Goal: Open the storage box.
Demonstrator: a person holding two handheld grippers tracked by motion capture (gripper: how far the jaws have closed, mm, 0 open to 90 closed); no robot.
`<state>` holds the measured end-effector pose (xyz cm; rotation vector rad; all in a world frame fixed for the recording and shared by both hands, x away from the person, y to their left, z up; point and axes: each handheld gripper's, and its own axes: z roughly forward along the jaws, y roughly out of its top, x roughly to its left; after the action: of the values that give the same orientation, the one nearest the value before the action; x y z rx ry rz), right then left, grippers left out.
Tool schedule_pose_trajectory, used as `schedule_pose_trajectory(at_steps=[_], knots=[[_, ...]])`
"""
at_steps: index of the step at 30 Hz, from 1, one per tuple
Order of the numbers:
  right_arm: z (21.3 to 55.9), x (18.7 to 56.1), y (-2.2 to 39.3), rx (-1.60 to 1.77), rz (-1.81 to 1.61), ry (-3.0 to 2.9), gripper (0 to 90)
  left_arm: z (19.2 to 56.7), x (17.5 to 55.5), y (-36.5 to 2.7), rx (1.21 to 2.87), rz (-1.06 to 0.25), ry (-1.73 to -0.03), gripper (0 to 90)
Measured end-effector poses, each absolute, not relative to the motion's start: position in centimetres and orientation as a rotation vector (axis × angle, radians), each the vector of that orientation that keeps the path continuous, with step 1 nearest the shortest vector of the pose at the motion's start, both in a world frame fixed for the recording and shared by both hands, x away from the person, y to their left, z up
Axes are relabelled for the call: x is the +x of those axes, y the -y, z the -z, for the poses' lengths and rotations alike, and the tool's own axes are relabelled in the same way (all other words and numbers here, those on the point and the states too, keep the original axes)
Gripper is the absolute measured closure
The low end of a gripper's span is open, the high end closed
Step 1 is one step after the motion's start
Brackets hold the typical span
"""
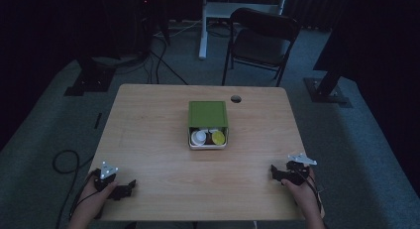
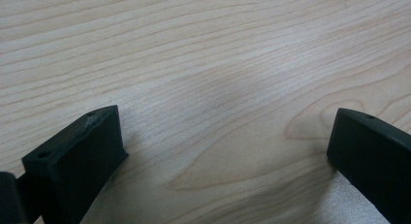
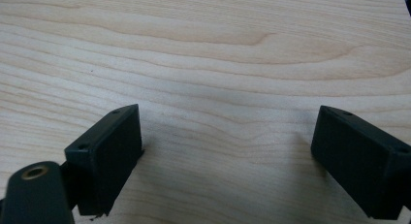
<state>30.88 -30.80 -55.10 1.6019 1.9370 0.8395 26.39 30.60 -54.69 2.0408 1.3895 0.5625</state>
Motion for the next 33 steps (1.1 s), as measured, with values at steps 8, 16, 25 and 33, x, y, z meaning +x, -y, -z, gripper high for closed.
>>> schedule_pose_trajectory(at_steps=[8,16,25,33], knots=[[55.1,30.9,30.9,1.593,-0.844,-1.948,10.7,54.7,26.4,-30.6,2.04,-0.562,-1.391,0.0],[55.1,30.9,31.0,1.586,-0.845,-1.957,10.6,54.7,26.4,-30.6,2.04,-0.562,-1.391,0.0],[55.0,30.8,30.7,1.518,-0.862,-1.961,10.7,54.7,26.4,-30.6,2.04,-0.562,-1.391,0.0],[54.7,30.6,29.2,1.432,-0.849,-1.985,10.7,54.7,26.4,-30.6,2.039,-0.562,-1.391,0.0]])
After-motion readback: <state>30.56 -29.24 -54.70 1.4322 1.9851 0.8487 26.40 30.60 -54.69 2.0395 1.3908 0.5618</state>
